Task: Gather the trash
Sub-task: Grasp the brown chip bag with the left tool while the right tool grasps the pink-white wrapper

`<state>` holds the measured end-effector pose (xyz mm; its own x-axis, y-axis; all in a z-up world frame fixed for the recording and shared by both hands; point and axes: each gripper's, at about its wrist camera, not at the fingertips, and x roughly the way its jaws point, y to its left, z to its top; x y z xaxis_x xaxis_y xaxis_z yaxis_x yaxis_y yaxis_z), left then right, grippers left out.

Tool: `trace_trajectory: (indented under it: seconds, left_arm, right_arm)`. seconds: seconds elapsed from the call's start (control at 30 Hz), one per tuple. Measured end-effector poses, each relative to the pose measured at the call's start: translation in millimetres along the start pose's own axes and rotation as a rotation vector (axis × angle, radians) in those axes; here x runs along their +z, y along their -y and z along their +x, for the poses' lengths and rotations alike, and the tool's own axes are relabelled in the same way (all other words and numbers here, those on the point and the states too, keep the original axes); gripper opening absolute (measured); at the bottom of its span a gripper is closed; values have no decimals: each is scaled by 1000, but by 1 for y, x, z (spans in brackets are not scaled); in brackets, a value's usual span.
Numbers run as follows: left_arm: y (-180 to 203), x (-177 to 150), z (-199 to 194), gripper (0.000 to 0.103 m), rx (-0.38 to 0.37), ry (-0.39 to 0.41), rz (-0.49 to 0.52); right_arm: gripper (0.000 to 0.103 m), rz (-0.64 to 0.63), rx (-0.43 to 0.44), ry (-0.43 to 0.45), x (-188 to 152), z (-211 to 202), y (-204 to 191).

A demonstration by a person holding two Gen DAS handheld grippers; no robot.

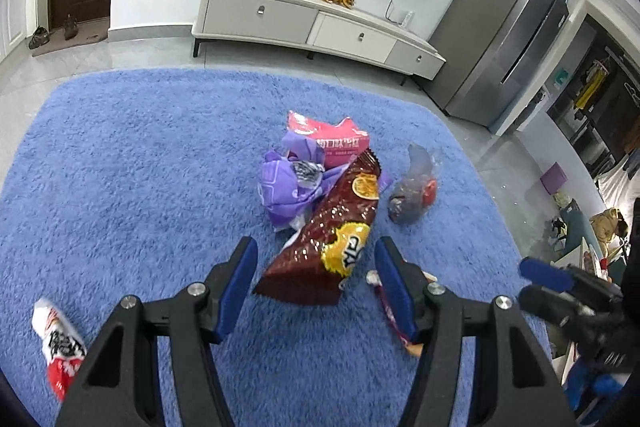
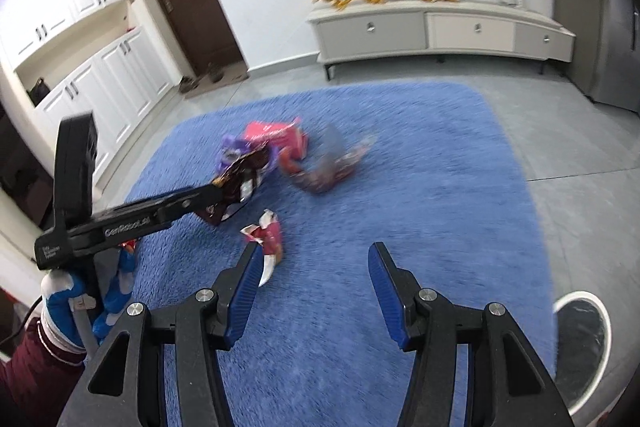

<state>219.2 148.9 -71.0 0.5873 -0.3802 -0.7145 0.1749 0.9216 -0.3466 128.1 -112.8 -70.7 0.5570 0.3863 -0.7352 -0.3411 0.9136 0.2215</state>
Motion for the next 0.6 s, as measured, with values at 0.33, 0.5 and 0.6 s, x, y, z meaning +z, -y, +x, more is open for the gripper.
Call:
trace_trajectory:
  seconds: [0.33,0.5,0.6]
  left_arm:
    - [-8,9,17,59,-20,-16,-15]
    - [-9,10,22,59,-56,-28,-23]
    - [-7,12,25,59,-70,-37,-17]
  right_arm:
    - [52,-25,59,-68,1,43,-16]
    - [52,-24,78,-90,0,55,-20]
    - [52,-16,96,-101,-1,63,-22]
